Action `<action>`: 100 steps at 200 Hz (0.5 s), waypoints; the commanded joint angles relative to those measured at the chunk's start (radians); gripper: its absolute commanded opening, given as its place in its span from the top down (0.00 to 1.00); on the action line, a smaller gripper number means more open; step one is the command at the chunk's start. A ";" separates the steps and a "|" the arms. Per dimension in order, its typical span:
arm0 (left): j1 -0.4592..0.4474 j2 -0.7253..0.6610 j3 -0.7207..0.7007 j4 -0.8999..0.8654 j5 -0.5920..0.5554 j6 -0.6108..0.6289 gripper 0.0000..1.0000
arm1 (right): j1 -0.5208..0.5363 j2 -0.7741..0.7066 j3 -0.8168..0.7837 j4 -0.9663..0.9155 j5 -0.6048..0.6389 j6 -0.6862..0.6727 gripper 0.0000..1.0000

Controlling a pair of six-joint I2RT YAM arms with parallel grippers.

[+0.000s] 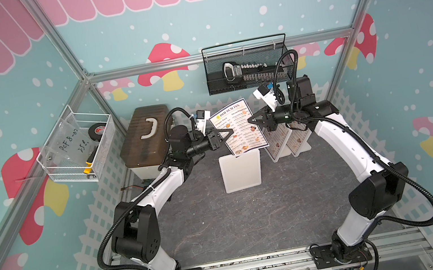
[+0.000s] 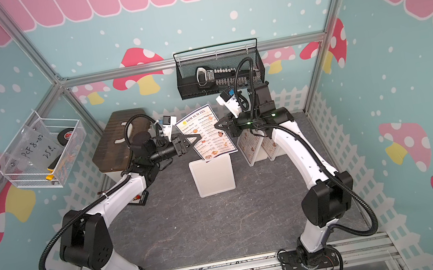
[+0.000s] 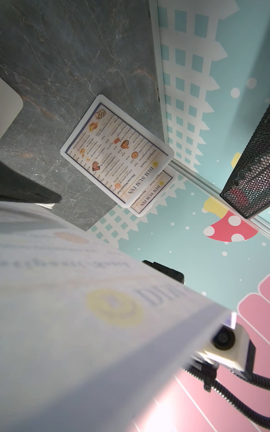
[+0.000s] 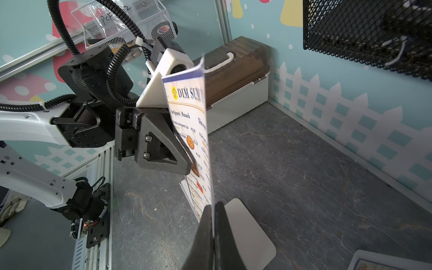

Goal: Insert the menus into the narrow rack
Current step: Insert the menu into the narrow rack.

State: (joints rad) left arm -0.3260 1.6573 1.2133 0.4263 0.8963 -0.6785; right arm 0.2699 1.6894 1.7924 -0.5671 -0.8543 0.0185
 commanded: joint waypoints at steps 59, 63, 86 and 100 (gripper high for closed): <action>0.025 -0.031 -0.052 0.077 -0.011 -0.036 0.75 | 0.012 0.055 -0.002 0.035 -0.059 0.010 1.00; 0.027 -0.032 -0.053 0.077 -0.012 -0.036 0.75 | 0.012 0.057 -0.002 0.036 -0.061 0.011 1.00; 0.033 -0.035 -0.057 0.077 -0.010 -0.036 0.75 | 0.017 0.071 0.005 0.038 -0.071 0.010 1.00; 0.036 -0.038 -0.059 0.078 -0.010 -0.036 0.75 | 0.020 0.078 0.011 0.041 -0.074 0.013 1.00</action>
State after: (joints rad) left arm -0.3004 1.6547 1.1664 0.4633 0.8902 -0.7048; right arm 0.2817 1.7477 1.7924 -0.5446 -0.8948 0.0383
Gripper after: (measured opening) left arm 0.247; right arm 0.047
